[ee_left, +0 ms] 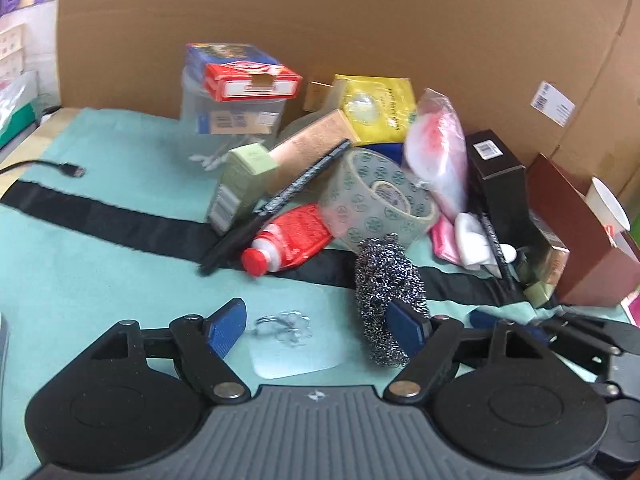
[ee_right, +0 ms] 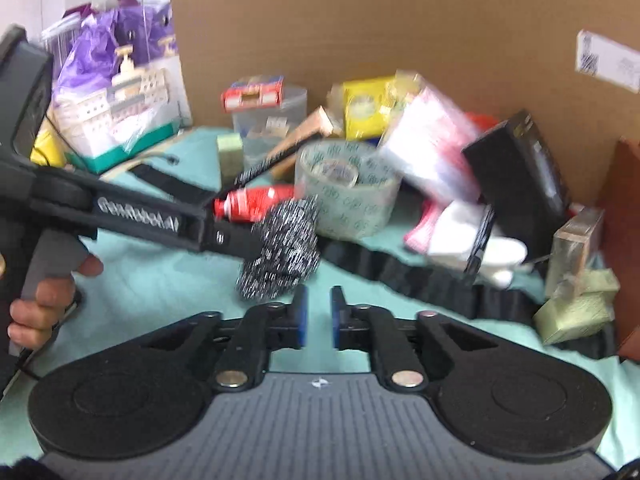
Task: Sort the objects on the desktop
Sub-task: 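Lift the steel wool with the right gripper and carry it to the maroon box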
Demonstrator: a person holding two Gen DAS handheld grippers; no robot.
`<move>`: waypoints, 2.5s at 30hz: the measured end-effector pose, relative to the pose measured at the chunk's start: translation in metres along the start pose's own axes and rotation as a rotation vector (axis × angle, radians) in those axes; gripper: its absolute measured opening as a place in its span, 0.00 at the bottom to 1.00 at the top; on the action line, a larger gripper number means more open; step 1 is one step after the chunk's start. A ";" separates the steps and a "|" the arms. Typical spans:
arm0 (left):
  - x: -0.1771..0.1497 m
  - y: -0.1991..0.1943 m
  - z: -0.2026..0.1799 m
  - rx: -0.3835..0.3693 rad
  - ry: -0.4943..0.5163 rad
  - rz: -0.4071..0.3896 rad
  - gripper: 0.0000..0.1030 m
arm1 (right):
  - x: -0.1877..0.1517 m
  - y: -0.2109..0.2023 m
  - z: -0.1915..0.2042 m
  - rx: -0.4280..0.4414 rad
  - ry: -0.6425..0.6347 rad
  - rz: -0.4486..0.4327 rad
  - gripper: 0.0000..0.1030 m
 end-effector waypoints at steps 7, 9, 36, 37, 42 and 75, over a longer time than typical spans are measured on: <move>-0.009 -0.010 0.009 0.001 0.019 -0.015 0.73 | 0.013 0.016 0.025 0.035 -0.091 -0.021 0.51; -0.010 -0.009 0.007 0.023 0.048 -0.019 0.69 | 0.015 0.029 0.029 0.031 -0.108 -0.012 0.50; -0.011 -0.013 -0.034 0.060 0.216 -0.044 0.15 | -0.002 -0.008 0.002 -0.004 -0.043 -0.010 0.26; -0.011 -0.014 -0.037 0.063 0.221 -0.045 0.15 | -0.002 -0.011 0.001 -0.004 -0.041 -0.017 0.26; -0.007 -0.024 -0.046 0.039 0.211 -0.069 0.15 | 0.003 -0.027 -0.005 -0.009 -0.022 -0.061 0.26; 0.130 0.020 -0.286 -0.338 0.367 -0.206 0.15 | 0.046 -0.159 -0.194 -0.413 0.147 -0.398 0.26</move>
Point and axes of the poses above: each gripper's, at about its wrist camera, not at the fingertips, and y roughly the way its jaws point, z to its left, x to its top, the point moved 1 cm from there along y, roughly the way its jaws point, and after that the axes turned 12 degrees about y, right-handed, at the moved point
